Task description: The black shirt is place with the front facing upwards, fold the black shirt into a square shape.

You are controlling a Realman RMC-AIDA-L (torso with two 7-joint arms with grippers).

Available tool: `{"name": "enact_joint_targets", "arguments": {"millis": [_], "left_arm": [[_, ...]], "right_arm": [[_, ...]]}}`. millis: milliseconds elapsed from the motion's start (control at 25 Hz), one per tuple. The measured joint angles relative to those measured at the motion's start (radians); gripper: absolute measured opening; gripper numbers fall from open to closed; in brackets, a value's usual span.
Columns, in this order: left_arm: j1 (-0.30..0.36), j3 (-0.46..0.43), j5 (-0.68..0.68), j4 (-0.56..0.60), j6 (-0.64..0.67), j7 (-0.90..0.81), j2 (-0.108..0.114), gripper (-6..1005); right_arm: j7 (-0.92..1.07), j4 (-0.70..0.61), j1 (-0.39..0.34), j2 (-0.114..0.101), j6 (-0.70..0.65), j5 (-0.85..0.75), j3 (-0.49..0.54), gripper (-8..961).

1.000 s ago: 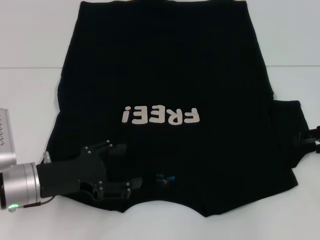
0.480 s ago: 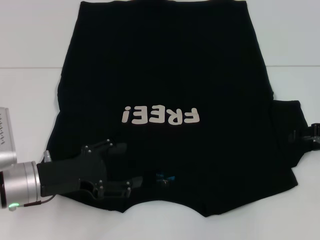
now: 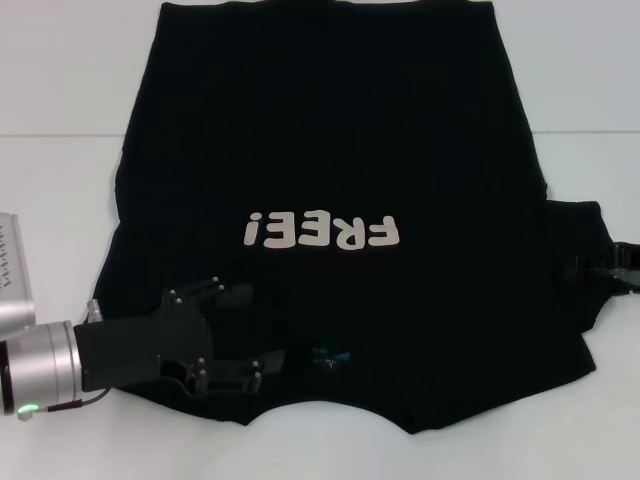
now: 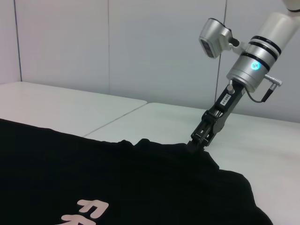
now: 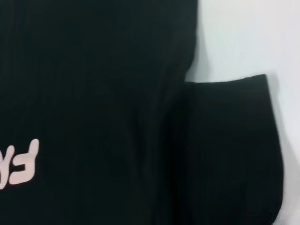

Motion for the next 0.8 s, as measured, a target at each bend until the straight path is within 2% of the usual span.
{"name": "enact_joint_targets", "arguments": {"millis": [360, 560, 800], "left_arm": [[-0.001, 0.000, 0.000, 0.002, 0.000, -0.002, 0.000, 935], [-0.001, 0.000, 0.000, 0.002, -0.001, -0.001, 0.001, 936], [-0.003, 0.000, 0.000, 0.002, -0.001, -0.001, 0.002, 936]], "right_arm": [[-0.005, 0.006, 0.017, 0.004, 0.004, 0.000, 0.000, 825], [0.000, 0.006, 0.019, 0.003, 0.007, -0.007, -0.015, 784], [0.009, 0.006, 0.019, 0.002, 0.010, -0.008, -0.027, 542]]}}
